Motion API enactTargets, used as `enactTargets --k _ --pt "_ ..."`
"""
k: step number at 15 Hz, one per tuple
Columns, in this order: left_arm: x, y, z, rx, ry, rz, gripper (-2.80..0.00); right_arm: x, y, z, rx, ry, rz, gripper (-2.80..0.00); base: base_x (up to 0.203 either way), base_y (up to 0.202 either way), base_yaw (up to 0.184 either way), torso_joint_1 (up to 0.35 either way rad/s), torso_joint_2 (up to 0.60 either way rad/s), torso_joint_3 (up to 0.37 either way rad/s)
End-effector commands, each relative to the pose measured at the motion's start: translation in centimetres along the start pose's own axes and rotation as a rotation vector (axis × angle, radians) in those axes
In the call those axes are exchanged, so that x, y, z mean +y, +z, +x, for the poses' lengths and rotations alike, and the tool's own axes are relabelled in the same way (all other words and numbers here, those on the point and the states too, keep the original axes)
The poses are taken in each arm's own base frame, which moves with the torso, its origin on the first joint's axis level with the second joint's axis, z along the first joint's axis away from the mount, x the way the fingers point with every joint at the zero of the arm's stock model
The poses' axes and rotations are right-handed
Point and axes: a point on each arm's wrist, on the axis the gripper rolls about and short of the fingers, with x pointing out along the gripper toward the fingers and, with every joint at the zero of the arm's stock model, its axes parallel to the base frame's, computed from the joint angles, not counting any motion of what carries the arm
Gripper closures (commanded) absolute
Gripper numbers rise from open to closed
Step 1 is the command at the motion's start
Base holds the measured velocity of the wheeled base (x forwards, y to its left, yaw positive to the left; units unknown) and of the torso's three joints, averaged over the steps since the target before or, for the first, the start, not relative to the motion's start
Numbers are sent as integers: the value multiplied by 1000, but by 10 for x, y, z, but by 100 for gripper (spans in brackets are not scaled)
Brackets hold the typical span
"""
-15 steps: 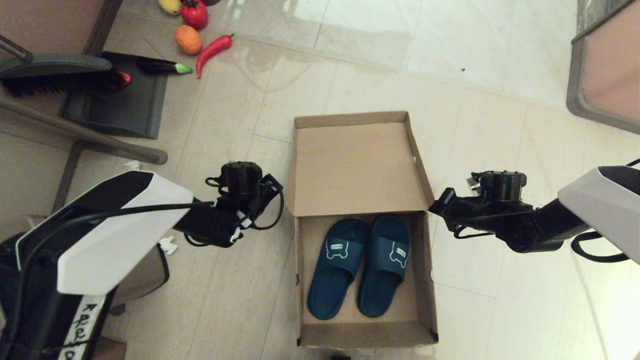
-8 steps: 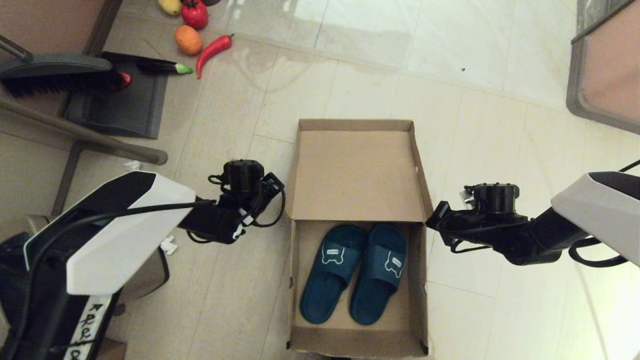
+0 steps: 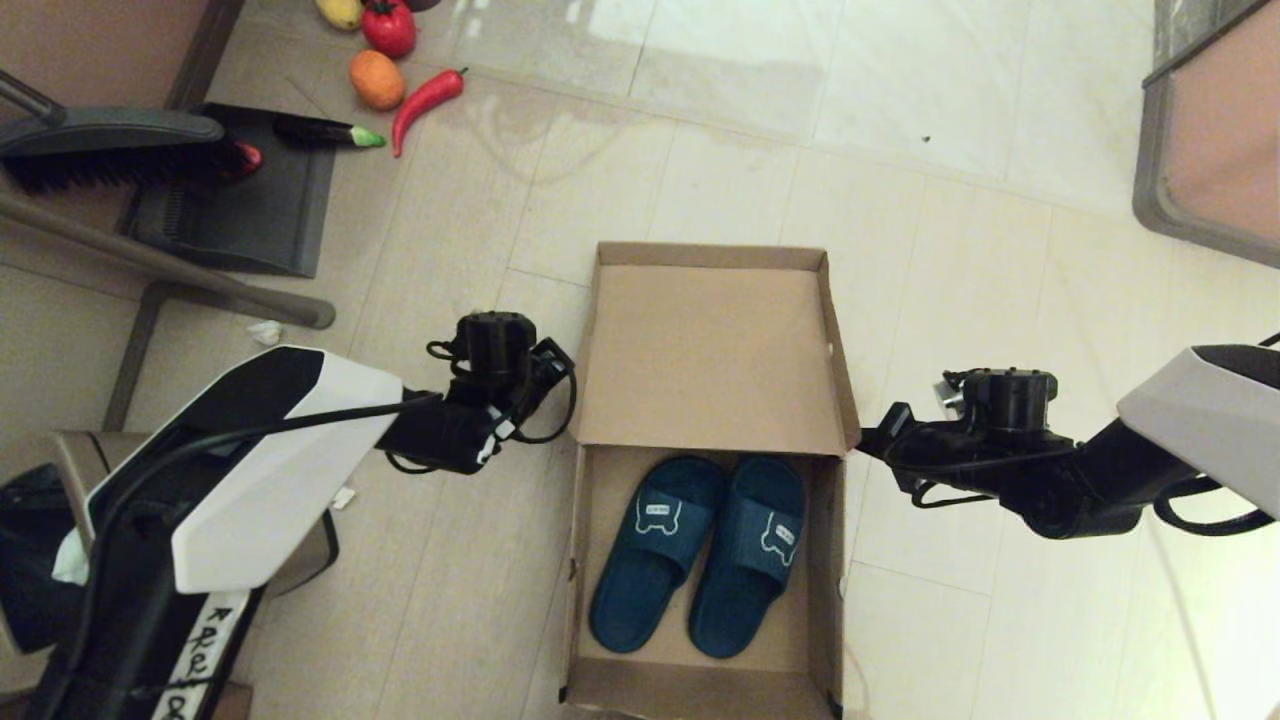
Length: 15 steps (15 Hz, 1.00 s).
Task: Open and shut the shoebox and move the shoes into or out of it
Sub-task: Close the shoe box
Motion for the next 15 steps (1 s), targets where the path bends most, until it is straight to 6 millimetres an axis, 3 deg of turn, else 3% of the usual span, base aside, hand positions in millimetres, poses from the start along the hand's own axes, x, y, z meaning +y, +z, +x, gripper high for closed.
enactTargets --k 1,4,11,15 --pt "2 -1 1 5 1 -1 0 0 8 0 -20 13 -3 0 0 0 0 0 0 0" --pt "2 -5 3 17 -6 19 0 4 24 8 -55 47 1 0 0 0 0 0 0 0" --pt "-1 -16 4 70 -27 41 0 -1 51 64 -104 163 -52 0 0 0 0 0 0 0" --pt "5 -23 8 83 -17 55 0 10 65 76 -127 236 -2 0 0 0 0 0 0 0"
